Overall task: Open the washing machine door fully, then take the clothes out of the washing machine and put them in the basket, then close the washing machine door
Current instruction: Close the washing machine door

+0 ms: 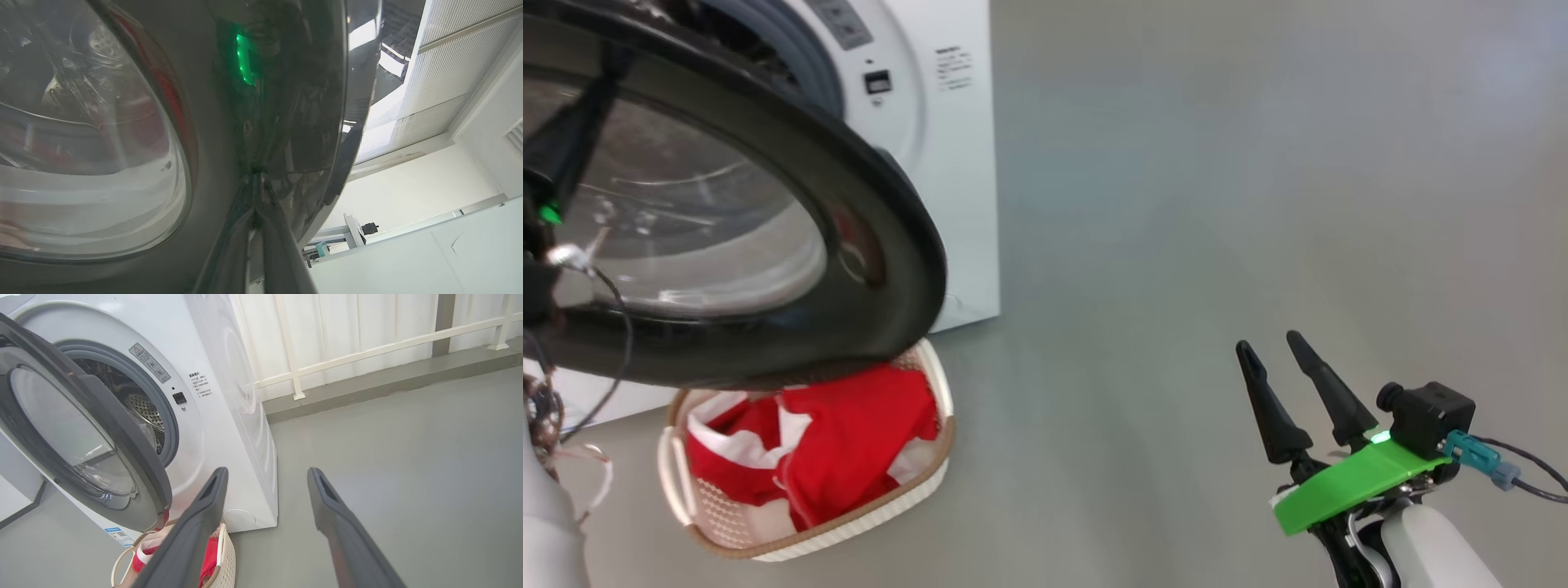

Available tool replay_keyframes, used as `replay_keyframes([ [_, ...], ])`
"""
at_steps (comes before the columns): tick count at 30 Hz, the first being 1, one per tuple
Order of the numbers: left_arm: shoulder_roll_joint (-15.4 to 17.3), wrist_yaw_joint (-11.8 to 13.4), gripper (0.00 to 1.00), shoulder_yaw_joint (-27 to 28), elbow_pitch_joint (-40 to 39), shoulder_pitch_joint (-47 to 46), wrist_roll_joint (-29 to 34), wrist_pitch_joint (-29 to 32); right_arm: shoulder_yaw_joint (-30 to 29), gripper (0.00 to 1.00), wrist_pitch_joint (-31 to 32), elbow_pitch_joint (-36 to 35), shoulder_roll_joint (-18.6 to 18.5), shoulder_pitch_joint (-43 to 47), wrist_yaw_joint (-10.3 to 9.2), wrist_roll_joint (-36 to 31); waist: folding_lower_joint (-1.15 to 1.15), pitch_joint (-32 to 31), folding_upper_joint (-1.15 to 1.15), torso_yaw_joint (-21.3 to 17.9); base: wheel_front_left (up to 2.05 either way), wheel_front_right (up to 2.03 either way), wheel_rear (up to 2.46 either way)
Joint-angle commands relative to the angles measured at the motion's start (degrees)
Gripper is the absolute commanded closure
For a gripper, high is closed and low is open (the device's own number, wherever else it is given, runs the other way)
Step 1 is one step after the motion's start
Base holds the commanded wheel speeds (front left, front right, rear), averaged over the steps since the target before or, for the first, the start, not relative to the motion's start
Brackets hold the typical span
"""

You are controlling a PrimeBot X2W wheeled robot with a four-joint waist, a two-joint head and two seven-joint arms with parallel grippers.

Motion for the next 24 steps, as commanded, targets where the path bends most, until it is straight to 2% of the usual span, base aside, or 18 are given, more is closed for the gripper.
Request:
replay_keyframes([
  [1,2.86,-1.31,1.0,1.62,-0.68,-3.37,0.79,-0.69,0.94,0.0,-0.69,-1.72,0.09,-1.93,0.09,0.25,0.0,2.18,0.0,-2.57,0.0,0.0,0.0],
  [11,4.08,-3.48,1.0,3.78,4.82,-7.03,0.68,-3.79,0.43,0.0,-0.69,-1.97,0.45,-2.46,0.09,0.16,0.0,3.26,0.0,-4.52,0.0,0.0,0.0],
  [24,3.62,-4.87,1.0,3.8,7.21,-8.89,-0.34,-3.7,-0.04,0.0,-0.69,-2.08,0.51,-2.61,0.09,-0.23,0.0,3.65,0.0,-3.44,0.0,0.0,0.0],
])
